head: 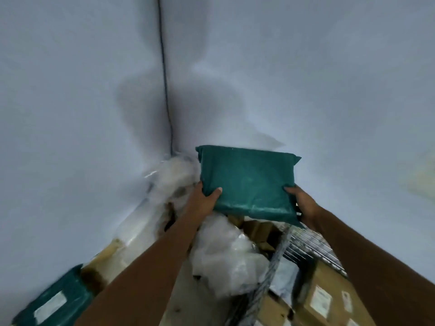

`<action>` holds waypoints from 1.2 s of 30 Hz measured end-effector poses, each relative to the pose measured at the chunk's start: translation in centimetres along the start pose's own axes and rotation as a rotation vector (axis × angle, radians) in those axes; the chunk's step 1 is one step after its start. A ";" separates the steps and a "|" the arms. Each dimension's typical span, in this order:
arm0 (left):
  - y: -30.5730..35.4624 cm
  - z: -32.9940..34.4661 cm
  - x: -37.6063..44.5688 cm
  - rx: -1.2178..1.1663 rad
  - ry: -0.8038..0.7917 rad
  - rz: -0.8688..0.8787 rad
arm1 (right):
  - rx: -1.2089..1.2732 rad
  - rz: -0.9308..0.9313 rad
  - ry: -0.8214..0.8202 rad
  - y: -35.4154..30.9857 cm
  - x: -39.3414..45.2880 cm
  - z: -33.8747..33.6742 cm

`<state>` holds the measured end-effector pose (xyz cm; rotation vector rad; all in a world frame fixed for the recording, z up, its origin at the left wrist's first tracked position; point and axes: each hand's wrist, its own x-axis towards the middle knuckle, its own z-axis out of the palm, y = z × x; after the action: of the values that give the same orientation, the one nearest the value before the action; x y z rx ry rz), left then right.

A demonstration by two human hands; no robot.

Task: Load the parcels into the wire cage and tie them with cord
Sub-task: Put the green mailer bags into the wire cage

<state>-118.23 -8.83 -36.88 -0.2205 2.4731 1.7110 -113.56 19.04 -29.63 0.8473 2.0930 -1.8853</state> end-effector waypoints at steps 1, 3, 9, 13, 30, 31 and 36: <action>1.4 3.0 -0.1 0.011 -0.047 0.024 | 0.021 -0.008 0.066 0.8 -0.9 -3.2; 3.3 8.7 -0.9 0.028 -0.162 0.045 | 0.045 -0.002 0.166 2.6 -2.8 -8.8; 4.8 26.0 -7.3 0.062 -0.498 0.092 | 0.160 0.073 0.414 12.4 -7.3 -24.4; 3.3 36.2 -11.5 0.136 -0.614 0.052 | 0.262 0.160 0.478 21.1 -7.2 -33.0; -23.3 62.4 -8.8 0.452 -0.561 -0.288 | 0.366 0.337 0.385 58.4 16.0 -40.7; -24.2 62.8 -8.5 0.459 -0.552 -0.290 | 0.370 0.320 0.407 59.9 16.6 -40.1; -25.6 63.3 -8.1 0.411 -0.520 -0.280 | 0.336 0.311 0.494 60.5 17.8 -39.0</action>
<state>-104.06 41.98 -81.05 -0.0614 2.2019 0.9672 -87.11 62.80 -83.36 1.7568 1.7373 -2.0271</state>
